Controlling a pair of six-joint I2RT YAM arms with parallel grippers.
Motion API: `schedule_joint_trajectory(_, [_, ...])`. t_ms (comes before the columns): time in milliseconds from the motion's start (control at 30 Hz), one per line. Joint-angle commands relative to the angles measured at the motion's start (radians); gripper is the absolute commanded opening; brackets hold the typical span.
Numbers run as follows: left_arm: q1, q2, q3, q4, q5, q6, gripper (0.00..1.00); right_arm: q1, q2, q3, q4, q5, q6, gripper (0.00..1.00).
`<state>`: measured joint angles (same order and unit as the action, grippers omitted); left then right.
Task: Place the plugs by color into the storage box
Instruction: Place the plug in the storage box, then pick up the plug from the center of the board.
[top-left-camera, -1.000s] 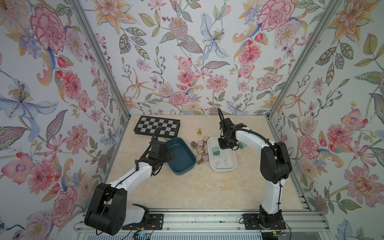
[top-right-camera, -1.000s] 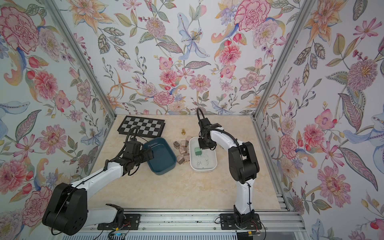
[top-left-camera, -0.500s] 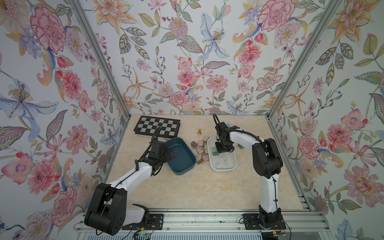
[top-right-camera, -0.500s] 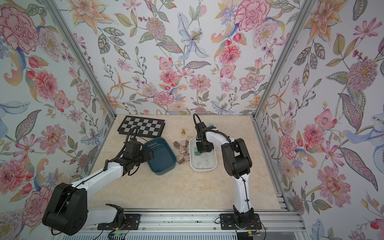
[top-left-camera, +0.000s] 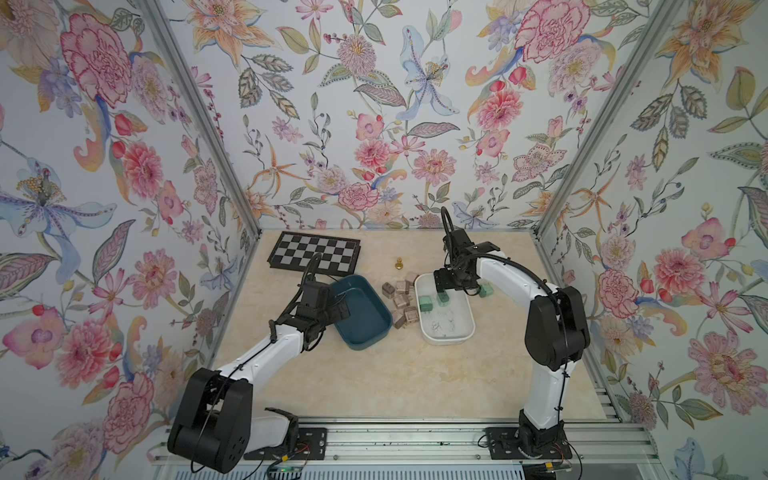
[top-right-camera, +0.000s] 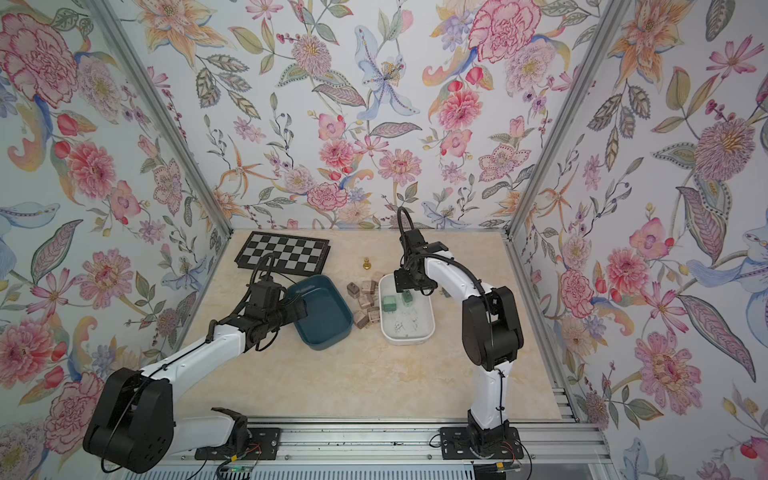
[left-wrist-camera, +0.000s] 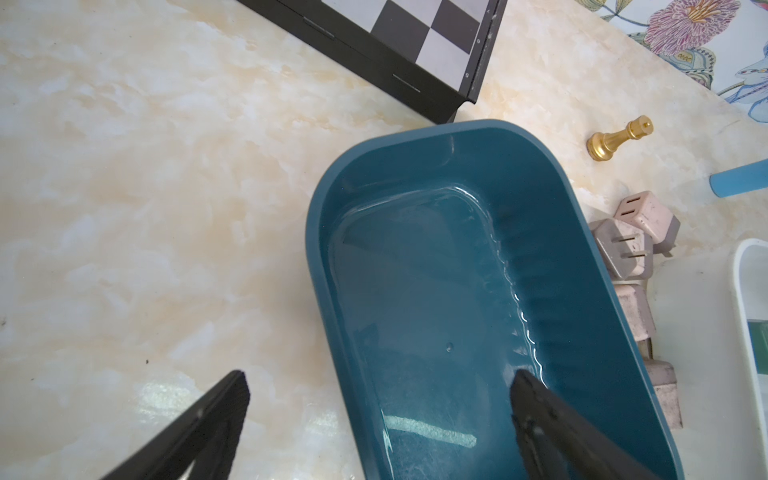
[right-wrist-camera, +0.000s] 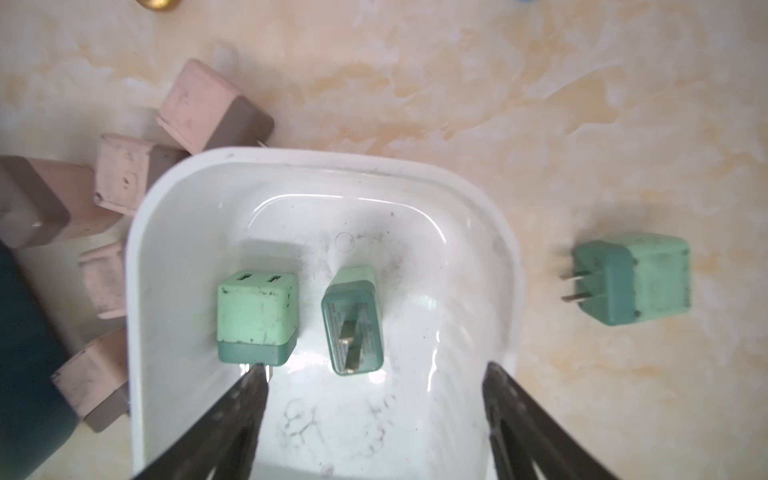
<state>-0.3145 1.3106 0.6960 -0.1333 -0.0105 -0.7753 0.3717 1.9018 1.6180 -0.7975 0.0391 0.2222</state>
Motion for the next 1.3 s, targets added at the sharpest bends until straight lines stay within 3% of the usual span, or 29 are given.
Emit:
schedule_joint_trajectory(0, [-0.009, -0.004, -0.010, 0.008, -0.018, -0.015, 0.99, -0.100, -0.064, 0.017, -0.024, -0.011, 0.026, 0.85])
schedule_joint_trajectory(133, [-0.008, 0.014, -0.001, 0.014, -0.009, -0.017, 0.99, -0.222, -0.013, -0.009, -0.023, -0.051, 0.022, 0.86])
schedule_joint_trajectory(400, [-0.010, 0.009, 0.008, -0.006, -0.019, -0.011, 0.99, -0.328, 0.079, -0.058, 0.040, -0.103, 0.087, 0.89])
schedule_joint_trajectory(733, [-0.011, 0.015, 0.010, -0.005, -0.020, -0.011, 0.99, -0.311, 0.163, -0.067, 0.116, -0.236, 0.154, 0.90])
schedule_joint_trajectory(1000, [-0.010, 0.015, 0.004, -0.010, -0.026, -0.006, 1.00, -0.283, 0.245, 0.011, 0.116, -0.221, 0.136, 0.89])
schedule_joint_trajectory(1267, [-0.010, 0.033, 0.005, 0.001, -0.017, -0.006, 0.99, -0.266, 0.279, 0.031, 0.115, -0.122, 0.064, 0.87])
